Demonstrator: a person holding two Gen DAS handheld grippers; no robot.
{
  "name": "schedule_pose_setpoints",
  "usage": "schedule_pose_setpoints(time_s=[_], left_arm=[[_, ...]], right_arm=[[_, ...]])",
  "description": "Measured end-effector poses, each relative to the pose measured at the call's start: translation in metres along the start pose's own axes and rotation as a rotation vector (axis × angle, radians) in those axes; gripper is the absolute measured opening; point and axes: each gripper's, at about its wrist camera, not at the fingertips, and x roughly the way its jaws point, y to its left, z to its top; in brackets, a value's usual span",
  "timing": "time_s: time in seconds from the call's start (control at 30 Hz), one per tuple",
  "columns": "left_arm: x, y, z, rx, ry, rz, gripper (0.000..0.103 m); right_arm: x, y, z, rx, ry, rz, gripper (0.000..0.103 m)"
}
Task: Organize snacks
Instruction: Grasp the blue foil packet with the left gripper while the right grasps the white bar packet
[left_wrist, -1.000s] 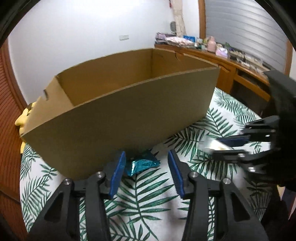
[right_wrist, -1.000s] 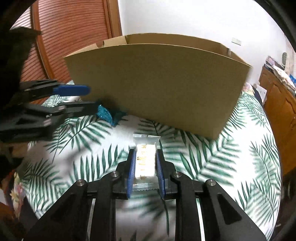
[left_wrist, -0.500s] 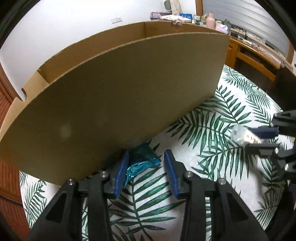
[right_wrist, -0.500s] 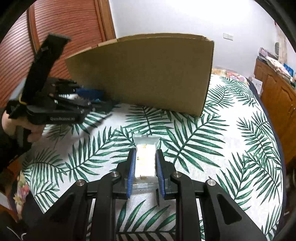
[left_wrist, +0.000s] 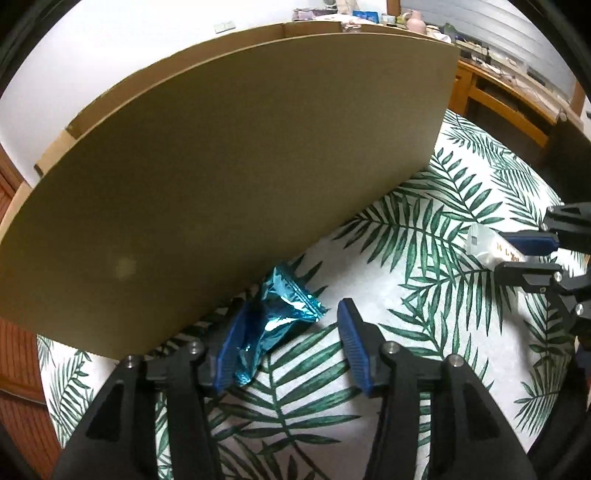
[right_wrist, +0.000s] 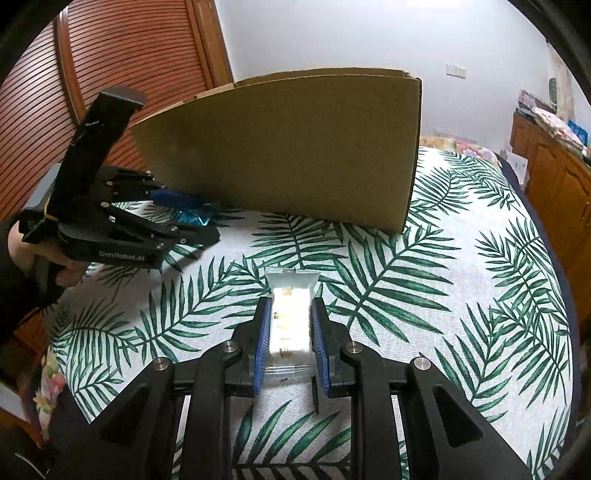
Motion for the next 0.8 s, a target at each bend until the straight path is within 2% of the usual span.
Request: schedule_pose_setpoints(time_s=[0.23, 0.43, 0.5, 0.57, 0.8], left_arm=[[-0.002, 0.015, -0.006, -0.043, 0.008, -0.031, 0.052], [-0.004, 0.017, -0.011, -0.076, -0.021, -0.046, 0.051], [-0.006, 0.02, -0.016, -0.087, -0.032, -0.06, 0.043], [-0.013, 0.024, -0.025, -0.096, -0.039, -0.057, 0.026], [-0.031, 0.021, -0.038, -0.15, -0.089, -0.043, 0.021]], right_arm=[[0.0, 0.0, 0.0, -0.004, -0.005, -0.004, 0.02], [0.001, 0.001, -0.001, -0.006, -0.008, -0.011, 0.02], [0.001, 0.001, -0.001, -0.006, -0.006, -0.011, 0.02], [0.001, 0.001, -0.001, -0.006, -0.006, -0.01, 0.02], [0.001, 0.001, -0.001, -0.007, -0.005, -0.011, 0.02]])
